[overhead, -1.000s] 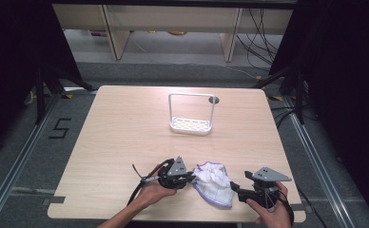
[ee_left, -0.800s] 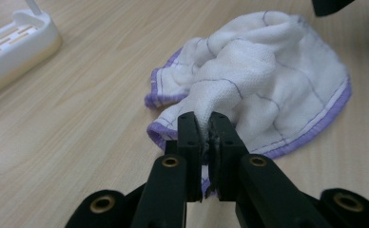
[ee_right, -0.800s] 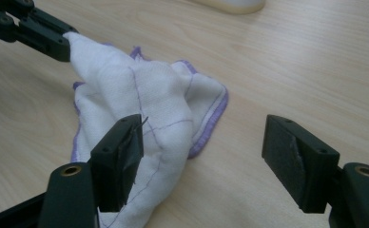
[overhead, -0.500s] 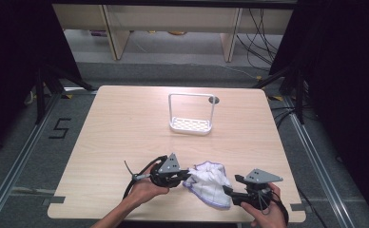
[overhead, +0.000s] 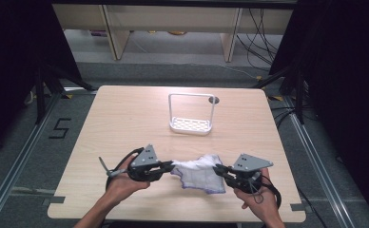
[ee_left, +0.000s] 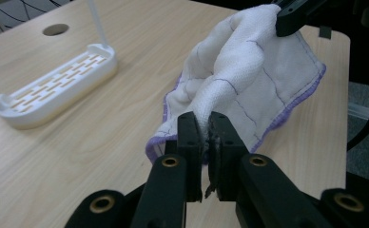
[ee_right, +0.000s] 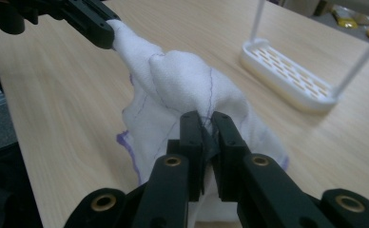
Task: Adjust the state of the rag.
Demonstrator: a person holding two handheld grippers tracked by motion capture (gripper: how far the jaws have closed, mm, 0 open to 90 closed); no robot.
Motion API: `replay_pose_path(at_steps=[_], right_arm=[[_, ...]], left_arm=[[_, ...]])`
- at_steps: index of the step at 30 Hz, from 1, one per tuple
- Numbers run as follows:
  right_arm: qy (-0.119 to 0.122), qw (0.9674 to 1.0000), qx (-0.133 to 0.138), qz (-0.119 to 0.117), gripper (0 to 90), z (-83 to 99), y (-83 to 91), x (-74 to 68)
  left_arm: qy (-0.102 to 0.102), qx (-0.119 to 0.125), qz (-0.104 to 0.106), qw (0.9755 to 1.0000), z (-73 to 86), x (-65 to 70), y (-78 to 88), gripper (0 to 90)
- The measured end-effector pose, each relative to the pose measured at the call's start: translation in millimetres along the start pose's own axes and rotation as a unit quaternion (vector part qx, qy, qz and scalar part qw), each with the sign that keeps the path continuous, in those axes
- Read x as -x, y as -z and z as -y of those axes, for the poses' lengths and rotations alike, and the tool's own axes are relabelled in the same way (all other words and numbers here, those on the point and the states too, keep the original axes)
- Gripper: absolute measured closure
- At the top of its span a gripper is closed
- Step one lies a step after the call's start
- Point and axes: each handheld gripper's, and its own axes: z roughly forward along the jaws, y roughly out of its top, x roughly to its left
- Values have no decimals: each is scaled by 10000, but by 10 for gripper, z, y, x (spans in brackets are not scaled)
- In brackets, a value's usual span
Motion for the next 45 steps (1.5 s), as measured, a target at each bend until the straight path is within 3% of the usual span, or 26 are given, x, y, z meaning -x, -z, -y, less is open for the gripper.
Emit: replay_pose_path(at_steps=[3, 4, 5, 7, 9, 10, 11, 13, 15, 18, 19, 21, 22, 24, 26, 28, 29, 30, 31, 33, 34, 36, 37, 38, 41, 45], right_arm=[[140, 9996, -55, -248, 846, -81, -108, -110], [173, 9990, -196, -365, 846, -47, -180, -174], [228, 9974, -452, -522, 844, 59, -314, -269], [215, 9956, -634, -663, 843, 137, -399, -320], [212, 9913, -954, -888, 841, 277, -549, -399], [192, 9873, -1198, -1022, 833, 358, -650, -480], [192, 9873, -1198, -1022, 833, 358, -650, -480], [302, 9838, -1403, -1075, 818, 393, -710, -544], [267, 9831, -1421, -1127, 810, 396, -712, -549], [131, 9840, -1360, -1141, 700, 358, -662, -496], [48, 9875, -1189, -1037, 570, 271, -572, -418], [-36, 9892, -1087, -983, 539, 225, -527, -383], [-140, 9931, -829, -820, 492, 144, -463, -307], [-274, 9962, -525, -637, 464, -9, -387, -132], [-349, 9969, -381, -598, 463, -153, -397, 22], [-297, 9975, -470, -445, 447, -265, -505, 161], [-253, 9966, -665, -408, 444, -329, -712, 271], [-253, 9966, -665, -408, 444, -329, -712, 271], [-256, 9940, -937, -499, 438, -344, -894, 339], [-282, 9937, -953, -521, 441, -330, -1007, 357], [-344, 9896, -1231, -665, 443, -325, -1185, 374], [-347, 9890, -1247, -712, 443, -314, -1274, 369], [-279, 9844, -1491, -889, 445, -318, -1402, 356], [-279, 9844, -1491, -889, 445, -318, -1402, 356], [-60, 9783, -1759, -1089, 443, -311, -1598, 329], [56, 9731, -1963, -1208, 461, -277, -1702, 265]], left_arm=[[48, -213, 7, 9998, 164, 37, 137, 836], [58, -322, 31, 9995, 227, 52, 154, 836], [169, -579, 107, 9981, 422, 78, 175, 835], [310, -636, 130, 9974, 525, 95, 172, 834], [517, -733, 221, 9957, 727, 125, 172, 833], [508, -812, 239, 9951, 780, 126, 177, 830], [645, -852, 291, 9938, 840, 154, 173, 830], [561, -1123, 406, 9913, 925, 187, 156, 806], [603, -1151, 439, 9906, 936, 188, 152, 786], [744, -1039, 485, 9906, 886, 160, 184, 683], [955, -769, 386, 9917, 808, 117, 238, 584], [1001, -589, 306, 9928, 743, 54, 274, 557], [1016, -549, 184, 9931, 685, -9, 308, 515], [1081, -394, 77, 9933, 596, -120, 306, 507], [1085, -504, -147, 9927, 544, -214, 252, 504], [1067, -713, -205, 9915, 529, -259, 158, 501], [1100, -855, -118, 9902, 539, -264, 55, 492], [1100, -855, -118, 9902, 539, -264, 55, 492], [1066, -1012, -29, 9891, 555, -234, -37, 487], [1042, -1071, -4, 9888, 561, -217, -73, 479], [1073, -1079, 36, 9884, 563, -206, -87, 474], [1068, -1173, 79, 9873, 564, -193, -111, 472], [1048, -1256, 135, 9864, 577, -174, -132, 472], [1048, -1256, 135, 9864, 577, -174, -132, 473], [1006, -1399, 257, 9847, 620, -131, -165, 485], [1032, -1452, 286, 9836, 653, -112, -179, 500]])
